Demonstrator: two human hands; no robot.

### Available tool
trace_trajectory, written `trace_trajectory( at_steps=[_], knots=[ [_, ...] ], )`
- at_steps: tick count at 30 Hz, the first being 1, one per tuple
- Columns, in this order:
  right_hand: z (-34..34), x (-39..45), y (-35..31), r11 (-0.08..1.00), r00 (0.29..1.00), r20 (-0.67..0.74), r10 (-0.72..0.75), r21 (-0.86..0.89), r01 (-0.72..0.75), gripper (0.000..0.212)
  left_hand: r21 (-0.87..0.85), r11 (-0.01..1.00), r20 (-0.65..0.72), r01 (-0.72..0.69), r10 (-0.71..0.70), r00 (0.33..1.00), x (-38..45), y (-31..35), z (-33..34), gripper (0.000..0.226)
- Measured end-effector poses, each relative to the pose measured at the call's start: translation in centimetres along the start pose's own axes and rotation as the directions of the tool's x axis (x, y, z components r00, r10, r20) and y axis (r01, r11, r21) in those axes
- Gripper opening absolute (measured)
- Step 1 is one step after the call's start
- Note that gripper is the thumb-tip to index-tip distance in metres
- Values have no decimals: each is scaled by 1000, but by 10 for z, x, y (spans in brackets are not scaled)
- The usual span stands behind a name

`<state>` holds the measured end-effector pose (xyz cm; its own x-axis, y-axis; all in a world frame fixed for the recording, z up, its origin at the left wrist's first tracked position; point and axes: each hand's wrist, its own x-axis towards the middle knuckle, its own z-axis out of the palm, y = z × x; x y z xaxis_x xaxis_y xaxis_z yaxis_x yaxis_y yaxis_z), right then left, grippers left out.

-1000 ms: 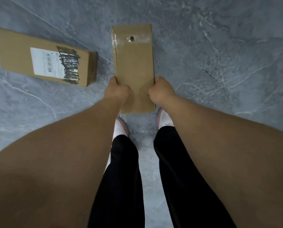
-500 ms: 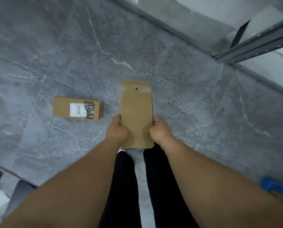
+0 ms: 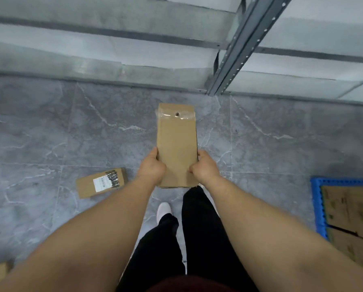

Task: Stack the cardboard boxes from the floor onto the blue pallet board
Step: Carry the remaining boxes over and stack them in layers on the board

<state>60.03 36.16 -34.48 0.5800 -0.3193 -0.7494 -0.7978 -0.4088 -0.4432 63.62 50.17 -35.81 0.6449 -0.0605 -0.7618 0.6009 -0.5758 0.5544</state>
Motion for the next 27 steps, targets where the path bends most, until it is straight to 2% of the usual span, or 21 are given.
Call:
trace_trajectory(
  at_steps=[4,7,14,22,27],
  knots=[
    [-33,-51,20,991,988,-155,28,136,-7,39,148,981,82,-129,118,990,-39,32,15,61],
    [-65,-81,42,977,955,-281,89,209,-30,37,195,949,161,-247,218,963,-67,61,45,64],
    [-151,-141,131,944,822,-529,212,328,-32,40,241,810,377,-535,430,820,-135,123,156,59],
    [-222,-222,289,831,693,-595,408,556,-12,39,237,660,586,-713,488,647,-240,130,321,59],
    [-255,-273,394,734,588,-603,540,679,23,42,222,586,701,-779,460,546,-306,124,429,60]
  ],
)
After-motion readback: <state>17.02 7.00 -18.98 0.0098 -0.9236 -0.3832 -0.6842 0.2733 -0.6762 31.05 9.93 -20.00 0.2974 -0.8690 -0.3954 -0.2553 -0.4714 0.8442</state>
